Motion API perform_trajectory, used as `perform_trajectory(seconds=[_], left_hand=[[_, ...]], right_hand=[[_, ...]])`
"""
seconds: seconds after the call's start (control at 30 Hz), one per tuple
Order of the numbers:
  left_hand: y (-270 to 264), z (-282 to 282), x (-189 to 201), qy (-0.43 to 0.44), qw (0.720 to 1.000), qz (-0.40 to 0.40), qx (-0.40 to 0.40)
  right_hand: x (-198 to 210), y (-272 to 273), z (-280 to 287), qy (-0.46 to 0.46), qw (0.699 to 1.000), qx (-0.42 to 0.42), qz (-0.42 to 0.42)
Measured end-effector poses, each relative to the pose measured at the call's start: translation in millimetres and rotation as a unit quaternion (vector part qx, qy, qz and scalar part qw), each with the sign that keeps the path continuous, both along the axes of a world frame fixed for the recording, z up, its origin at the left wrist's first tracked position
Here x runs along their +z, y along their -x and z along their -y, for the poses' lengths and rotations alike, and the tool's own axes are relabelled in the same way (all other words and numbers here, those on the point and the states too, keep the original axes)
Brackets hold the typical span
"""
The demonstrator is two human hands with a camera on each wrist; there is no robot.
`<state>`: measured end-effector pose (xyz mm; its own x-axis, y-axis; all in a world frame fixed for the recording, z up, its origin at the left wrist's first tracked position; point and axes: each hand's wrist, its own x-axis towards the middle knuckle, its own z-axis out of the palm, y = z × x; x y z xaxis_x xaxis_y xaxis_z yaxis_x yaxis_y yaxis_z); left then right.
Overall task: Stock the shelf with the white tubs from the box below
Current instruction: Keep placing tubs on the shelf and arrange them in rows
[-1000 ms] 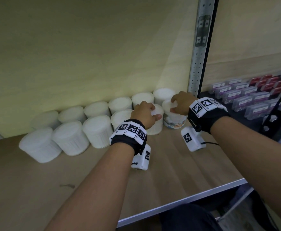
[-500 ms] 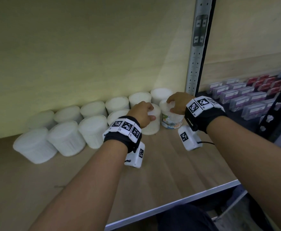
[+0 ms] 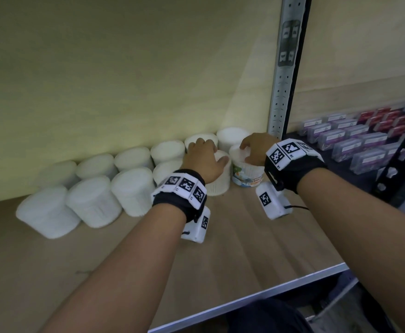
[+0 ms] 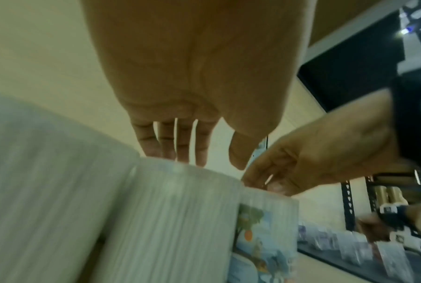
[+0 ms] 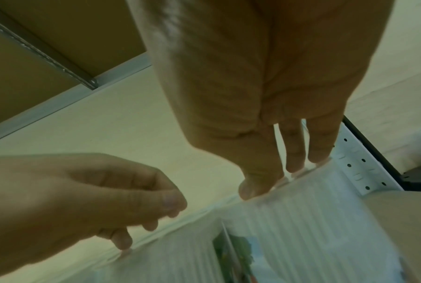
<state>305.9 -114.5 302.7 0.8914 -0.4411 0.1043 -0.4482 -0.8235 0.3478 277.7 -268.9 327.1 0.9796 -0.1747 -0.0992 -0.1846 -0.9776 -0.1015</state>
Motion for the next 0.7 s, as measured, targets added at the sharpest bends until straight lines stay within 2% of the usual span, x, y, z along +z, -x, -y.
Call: perform_trajectory(seconds=[0.1, 0.23, 0.37, 0.47, 0.57, 0.7], left_hand=[[0.6, 7.1, -9.3, -0.048, 0.998, 0.019, 0.020], [-2.5, 7.4, -8.6, -0.055, 0.998, 0.020, 0.003], [-6.8, 2.8, -1.0, -0.047, 0.998, -0.035, -0.032], [-6.5, -4.0, 7.2, -0.028, 0.992, -0.083, -0.095], [-8.9, -11.3, 15.6, -0.052, 0.983, -0.112, -0.139], [-10.8, -16.6, 19.4, -0.040, 0.974, -0.157, -0.160]], right_hand=[[0.0, 1.1, 1.7, -0.004, 1.000, 0.004, 0.006], [-0.3, 0.6, 3.7, -0.014, 1.000, 0.004, 0.006], [-1.9, 1.0, 4.9, -0.016, 1.000, 0.007, 0.016], [-4.8, 3.0, 5.9, -0.018, 0.999, 0.011, 0.030], [-5.4, 3.4, 6.5, -0.021, 0.999, 0.011, 0.033], [-4.9, 2.8, 7.6, -0.024, 0.999, 0.016, 0.034]])
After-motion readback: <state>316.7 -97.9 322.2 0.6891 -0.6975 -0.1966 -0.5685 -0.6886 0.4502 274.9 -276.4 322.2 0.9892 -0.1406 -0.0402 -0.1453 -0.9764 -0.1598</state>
